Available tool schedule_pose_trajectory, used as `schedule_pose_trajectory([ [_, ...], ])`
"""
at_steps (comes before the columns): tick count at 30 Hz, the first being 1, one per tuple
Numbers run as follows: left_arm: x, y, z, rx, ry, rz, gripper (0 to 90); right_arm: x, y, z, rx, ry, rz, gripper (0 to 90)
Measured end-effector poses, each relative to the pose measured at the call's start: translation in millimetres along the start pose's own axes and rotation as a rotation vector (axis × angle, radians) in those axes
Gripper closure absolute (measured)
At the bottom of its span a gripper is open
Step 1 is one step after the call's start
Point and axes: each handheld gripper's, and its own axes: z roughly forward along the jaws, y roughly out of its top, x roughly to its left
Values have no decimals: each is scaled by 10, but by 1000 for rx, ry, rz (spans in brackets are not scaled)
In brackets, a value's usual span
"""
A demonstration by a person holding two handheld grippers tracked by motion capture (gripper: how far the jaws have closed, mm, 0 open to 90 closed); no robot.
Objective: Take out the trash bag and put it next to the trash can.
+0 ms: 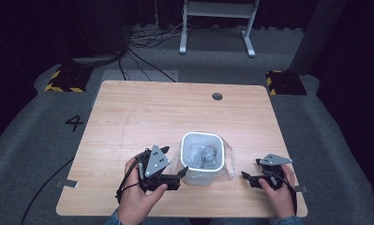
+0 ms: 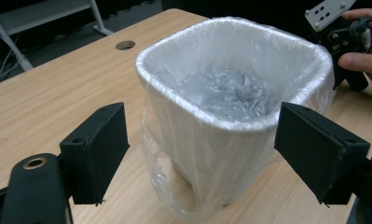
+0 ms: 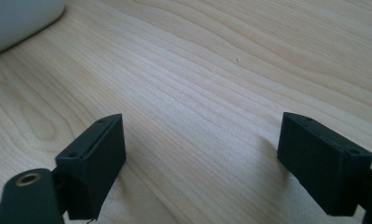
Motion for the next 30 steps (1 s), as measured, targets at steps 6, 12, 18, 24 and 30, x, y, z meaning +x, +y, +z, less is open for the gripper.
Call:
schedule_pose_trajectory([
  [6, 78, -118, -90, 62, 1, 47, 160, 91, 53, -146, -11, 58, -24, 158],
  [12, 211, -214, -190, 118, 32, 49, 159, 231, 157, -303, -67, 140, -64, 157],
  [18, 338, -422, -60, 214, 26, 55, 182, 429, 300, -433, -118, 190, -136, 175],
  [24, 379, -603, 107, 233, -17, 51, 176, 589, 387, -420, -143, 229, -179, 188],
  [30, 263, -603, 192, 192, -81, 46, 177, 717, 444, -451, -126, 268, -209, 215],
])
